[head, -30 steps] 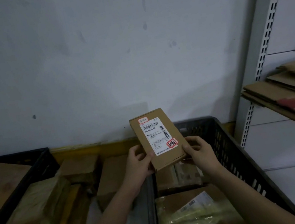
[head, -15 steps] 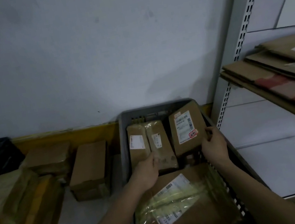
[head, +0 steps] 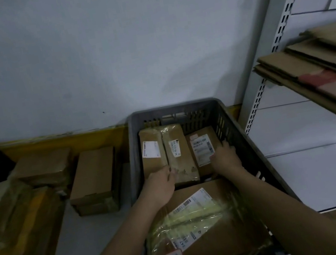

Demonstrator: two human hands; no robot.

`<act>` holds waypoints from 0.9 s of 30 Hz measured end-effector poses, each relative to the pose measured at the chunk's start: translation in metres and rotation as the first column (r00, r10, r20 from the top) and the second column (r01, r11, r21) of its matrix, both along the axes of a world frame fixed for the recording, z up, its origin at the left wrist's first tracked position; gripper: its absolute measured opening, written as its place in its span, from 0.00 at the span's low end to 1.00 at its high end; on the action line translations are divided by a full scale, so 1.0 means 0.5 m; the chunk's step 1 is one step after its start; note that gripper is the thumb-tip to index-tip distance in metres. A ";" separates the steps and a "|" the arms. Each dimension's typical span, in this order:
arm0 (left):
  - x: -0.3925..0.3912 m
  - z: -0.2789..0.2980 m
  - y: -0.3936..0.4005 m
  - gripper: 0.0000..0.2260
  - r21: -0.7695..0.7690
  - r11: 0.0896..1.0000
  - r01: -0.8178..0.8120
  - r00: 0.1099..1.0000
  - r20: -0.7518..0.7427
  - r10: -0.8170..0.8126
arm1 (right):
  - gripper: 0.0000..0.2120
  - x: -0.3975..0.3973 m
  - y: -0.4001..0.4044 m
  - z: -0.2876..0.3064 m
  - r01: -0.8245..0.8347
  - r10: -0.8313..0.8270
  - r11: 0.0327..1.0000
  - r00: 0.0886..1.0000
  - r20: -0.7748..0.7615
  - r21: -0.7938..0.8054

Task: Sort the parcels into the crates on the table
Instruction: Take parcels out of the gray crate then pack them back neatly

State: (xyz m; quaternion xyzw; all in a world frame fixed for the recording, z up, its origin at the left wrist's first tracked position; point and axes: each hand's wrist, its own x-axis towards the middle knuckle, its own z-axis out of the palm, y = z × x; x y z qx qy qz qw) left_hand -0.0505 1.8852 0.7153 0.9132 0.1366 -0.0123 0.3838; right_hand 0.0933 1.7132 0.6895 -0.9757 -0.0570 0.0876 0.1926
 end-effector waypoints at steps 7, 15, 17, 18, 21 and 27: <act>0.002 -0.001 0.000 0.17 0.115 0.993 0.018 0.999 -0.038 -0.014 | 0.22 0.013 0.051 -0.042 -0.260 0.198 0.941 0.942 -0.270 -0.215; 0.003 -0.002 0.000 0.18 0.172 0.985 0.028 0.999 -0.030 -0.023 | 0.29 0.029 0.065 -0.059 -0.283 0.167 0.942 0.859 -0.484 -0.178; 0.004 -0.003 0.001 0.19 0.203 0.979 0.033 0.999 -0.031 -0.027 | 0.28 0.026 0.065 -0.064 -0.296 0.182 0.939 0.859 -0.479 -0.173; 0.004 -0.004 0.001 0.19 0.226 0.973 0.038 0.999 -0.032 -0.032 | 0.26 0.025 0.064 -0.066 -0.293 0.186 0.941 0.864 -0.468 -0.167; 0.003 -0.004 -0.001 0.18 0.275 0.960 0.052 0.998 -0.032 -0.045 | 0.21 0.026 0.056 -0.070 -0.273 0.190 0.950 0.893 -0.408 -0.154; 0.000 -0.012 -0.001 0.17 0.265 0.962 0.069 0.998 -0.017 -0.066 | 0.17 0.026 0.044 -0.075 -0.189 0.170 0.978 0.967 -0.190 -0.088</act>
